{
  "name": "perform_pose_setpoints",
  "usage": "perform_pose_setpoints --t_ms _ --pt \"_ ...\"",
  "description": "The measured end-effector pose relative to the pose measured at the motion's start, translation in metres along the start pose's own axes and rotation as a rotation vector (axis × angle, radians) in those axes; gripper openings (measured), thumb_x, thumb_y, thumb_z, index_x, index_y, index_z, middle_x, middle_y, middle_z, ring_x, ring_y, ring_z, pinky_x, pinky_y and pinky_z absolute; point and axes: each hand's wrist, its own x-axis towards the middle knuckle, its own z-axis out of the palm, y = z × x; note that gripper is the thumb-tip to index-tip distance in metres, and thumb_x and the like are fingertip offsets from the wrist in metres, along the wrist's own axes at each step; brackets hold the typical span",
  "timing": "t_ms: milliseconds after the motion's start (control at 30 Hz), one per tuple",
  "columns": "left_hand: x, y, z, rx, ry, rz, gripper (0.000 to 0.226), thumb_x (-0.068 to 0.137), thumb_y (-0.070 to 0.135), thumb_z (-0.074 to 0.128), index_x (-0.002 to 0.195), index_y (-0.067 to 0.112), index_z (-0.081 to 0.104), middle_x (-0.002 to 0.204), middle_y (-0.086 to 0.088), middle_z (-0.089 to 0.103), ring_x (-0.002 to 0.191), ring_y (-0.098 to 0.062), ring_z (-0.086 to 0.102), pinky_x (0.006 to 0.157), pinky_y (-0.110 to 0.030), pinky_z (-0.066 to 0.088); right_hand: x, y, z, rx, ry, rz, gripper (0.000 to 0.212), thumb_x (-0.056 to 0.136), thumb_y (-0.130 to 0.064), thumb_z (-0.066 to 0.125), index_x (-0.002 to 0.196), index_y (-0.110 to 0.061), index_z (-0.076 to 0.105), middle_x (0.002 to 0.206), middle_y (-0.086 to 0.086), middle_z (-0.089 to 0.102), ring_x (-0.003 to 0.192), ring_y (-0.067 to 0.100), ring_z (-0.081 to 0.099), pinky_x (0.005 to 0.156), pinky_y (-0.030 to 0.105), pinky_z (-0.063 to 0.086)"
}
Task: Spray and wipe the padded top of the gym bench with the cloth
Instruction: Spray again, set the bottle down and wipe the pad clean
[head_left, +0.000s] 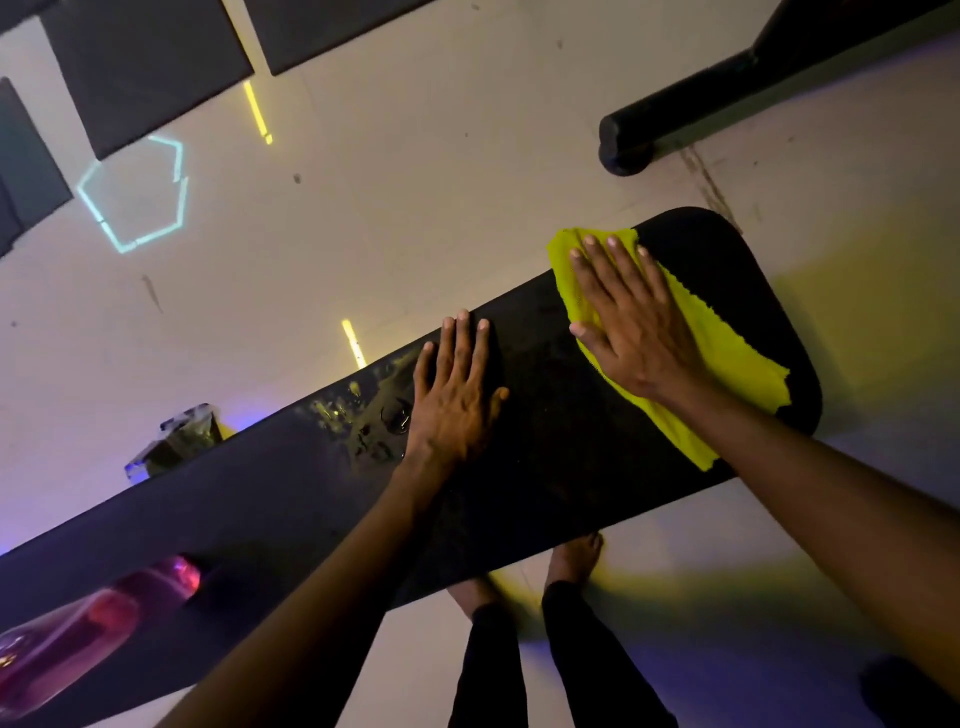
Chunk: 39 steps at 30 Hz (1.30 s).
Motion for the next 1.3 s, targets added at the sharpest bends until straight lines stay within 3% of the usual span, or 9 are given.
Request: perform_pose_setpoints --t_ms 300,367,500,567,667,833,1067,1167,1300 --pt "0.0 0.003 0.0 0.007 -0.006 -0.008 0.075 0.106 0.054 0.017 0.159 0.018 -0.022 0.167 -0.008 -0.028 0.154 -0.025 -0.027 0.129 -0.048 -0.008 -0.056 -0.07 0.008 0.091 0.097 0.781 0.076 0.109 -0.053 0.022 0.167 -0.006 0.008 0.175 0.021 0.009 0.164 0.039 0.008 0.131 0.06 0.012" --pt "-0.001 0.0 0.003 0.02 0.01 0.0 0.074 0.105 0.056 0.012 0.159 0.019 -0.022 0.168 -0.008 -0.026 0.155 -0.024 -0.025 0.129 -0.048 -0.005 -0.044 -0.085 0.008 0.093 0.064 0.729 0.077 0.108 -0.054 0.021 0.167 -0.005 0.011 0.175 0.023 0.008 0.163 0.043 0.006 0.131 0.062 0.01" --pt "-0.004 -0.006 0.006 0.044 0.082 0.027 0.073 0.103 0.057 0.007 0.162 0.018 -0.013 0.171 -0.008 -0.017 0.158 -0.024 -0.017 0.13 -0.046 -0.001 -0.012 -0.058 0.009 0.011 0.006 0.143 0.076 0.107 -0.057 0.018 0.169 -0.014 0.005 0.177 0.017 0.004 0.164 0.039 0.004 0.132 0.06 0.009" --pt "-0.004 -0.008 0.007 0.041 0.096 0.032 0.074 0.104 0.058 0.009 0.162 0.019 -0.012 0.171 -0.008 -0.015 0.158 -0.024 -0.014 0.13 -0.045 0.0 -0.002 -0.026 0.003 -0.005 0.013 0.004 0.073 0.108 -0.057 0.021 0.169 -0.021 0.005 0.178 0.009 0.006 0.165 0.031 0.006 0.132 0.058 0.012" --pt "-0.008 -0.006 0.008 0.035 0.097 0.029 0.074 0.104 0.058 0.009 0.162 0.019 -0.012 0.171 -0.008 -0.015 0.158 -0.025 -0.014 0.13 -0.046 -0.001 -0.016 -0.008 0.003 0.004 0.031 0.152 0.073 0.108 -0.057 0.022 0.169 -0.02 0.006 0.178 0.008 0.007 0.165 0.028 0.007 0.132 0.055 0.013" --pt "-0.018 -0.002 0.009 0.022 0.06 -0.004 0.074 0.103 0.057 0.009 0.162 0.019 -0.015 0.17 -0.009 -0.02 0.157 -0.026 -0.019 0.13 -0.048 -0.002 -0.059 -0.059 0.005 0.039 0.07 0.531 0.075 0.108 -0.058 0.017 0.169 -0.016 0.009 0.177 0.016 0.009 0.164 0.037 0.007 0.132 0.059 0.009" --pt "-0.024 -0.004 0.014 0.031 0.079 0.005 0.074 0.104 0.057 0.011 0.162 0.018 -0.011 0.17 -0.009 -0.018 0.158 -0.026 -0.017 0.129 -0.048 -0.002 -0.046 -0.058 0.014 -0.04 -0.002 -0.105 0.075 0.106 -0.059 0.026 0.169 -0.024 0.005 0.178 0.008 0.003 0.165 0.032 0.004 0.131 0.061 0.012" --pt "-0.026 -0.004 0.016 0.033 0.098 0.001 0.073 0.104 0.056 0.011 0.163 0.019 -0.009 0.171 -0.009 -0.014 0.158 -0.026 -0.014 0.129 -0.047 -0.003 -0.02 -0.04 0.011 -0.005 0.023 -0.058 0.074 0.106 -0.058 0.031 0.169 -0.027 0.009 0.178 0.006 0.008 0.165 0.029 0.009 0.131 0.058 0.013" --pt "-0.031 -0.003 0.017 0.02 0.072 -0.019 0.072 0.104 0.055 0.015 0.161 0.021 -0.014 0.171 -0.008 -0.016 0.157 -0.026 -0.017 0.129 -0.046 -0.005 -0.044 -0.047 0.011 0.031 0.084 0.292 0.075 0.107 -0.059 0.028 0.169 -0.022 0.009 0.178 0.009 0.008 0.165 0.032 0.009 0.132 0.056 0.012"
